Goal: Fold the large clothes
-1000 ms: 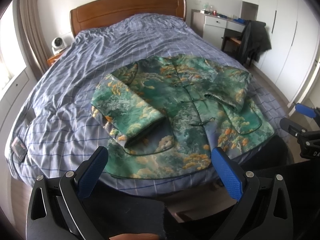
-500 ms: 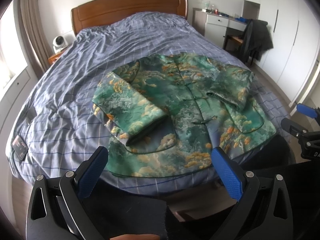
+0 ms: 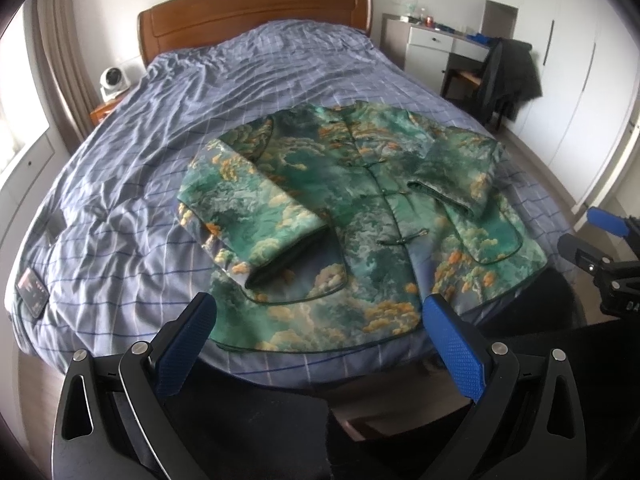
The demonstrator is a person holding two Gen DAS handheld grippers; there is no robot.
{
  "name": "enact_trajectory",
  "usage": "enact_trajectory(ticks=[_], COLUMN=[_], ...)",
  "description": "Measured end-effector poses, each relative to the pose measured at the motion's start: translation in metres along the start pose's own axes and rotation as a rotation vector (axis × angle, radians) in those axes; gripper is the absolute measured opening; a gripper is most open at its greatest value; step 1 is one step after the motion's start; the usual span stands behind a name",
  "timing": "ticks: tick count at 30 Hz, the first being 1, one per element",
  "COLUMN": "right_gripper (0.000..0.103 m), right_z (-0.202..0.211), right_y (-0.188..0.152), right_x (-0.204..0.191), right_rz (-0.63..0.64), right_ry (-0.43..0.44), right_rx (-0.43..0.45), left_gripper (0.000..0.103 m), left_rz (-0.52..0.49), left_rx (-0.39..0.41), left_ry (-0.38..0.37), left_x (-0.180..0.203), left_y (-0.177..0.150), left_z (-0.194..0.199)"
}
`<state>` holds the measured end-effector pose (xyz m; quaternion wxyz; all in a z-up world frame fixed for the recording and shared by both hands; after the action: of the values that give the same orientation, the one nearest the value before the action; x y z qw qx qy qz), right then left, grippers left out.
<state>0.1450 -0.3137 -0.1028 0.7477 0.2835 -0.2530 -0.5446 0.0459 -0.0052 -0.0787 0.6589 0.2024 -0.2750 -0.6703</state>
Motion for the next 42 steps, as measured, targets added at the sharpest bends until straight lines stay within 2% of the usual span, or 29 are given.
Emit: enact_trajectory(ticks=[7,13,20,25,29,31,35,42], right_gripper=[0.103,0.103,0.103,0.103,0.103,0.103,0.103,0.103], right_z=[0.000,0.002,0.005,0.011,0.018,0.017,-0.007,-0.052], right_y=[0.004,0.009,0.024,0.042,0.061,0.068,0.069,0.061], right_x=[0.002,0.011,0.033,0.058,0.074,0.076,0.073,0.073], right_rz=[0.009,0.003,-0.048,-0.072,-0.037,-0.003,0.088,0.131], right_ry=[-0.011,-0.020,-0.018,0.011,0.041,0.056,0.032,0.022], right_rx=[0.015,0.036,0.076,0.157,0.276,0.299,0.239,0.127], left_gripper=[0.102,0.103,0.103,0.103,0.103,0.103,0.103,0.103], left_rz=[-0.026,-0.021,-0.019,0.024,0.051,0.064,0.072,0.081], left_rx=[-0.026,-0.012,0.028,0.020,0.028,0.030,0.022,0.032], left_ry=[-0.017,-0.017,0.067,0.040,0.018,0.015,0.033,0.042], left_x=[0.007,0.004,-0.017,-0.027,-0.031,-0.033,-0.037,-0.043], left_y=[0.000,0.003,0.012,0.010,0.008,0.007,0.005,0.004], left_z=[-0.005,-0.005,0.001,0.000,0.002,0.002,-0.001,0.002])
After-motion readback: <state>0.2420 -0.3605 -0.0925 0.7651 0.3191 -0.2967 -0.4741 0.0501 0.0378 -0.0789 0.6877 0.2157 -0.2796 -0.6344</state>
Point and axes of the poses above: each gripper's, at about its wrist camera, not at the fingertips, and z roughly against the way its jaws point, x to its right, y to its top, the point moved 8 cm from there along -z, roughly the way its jaws point, and after that the axes turned 5 degrees about -y, right-handed, at the moved point
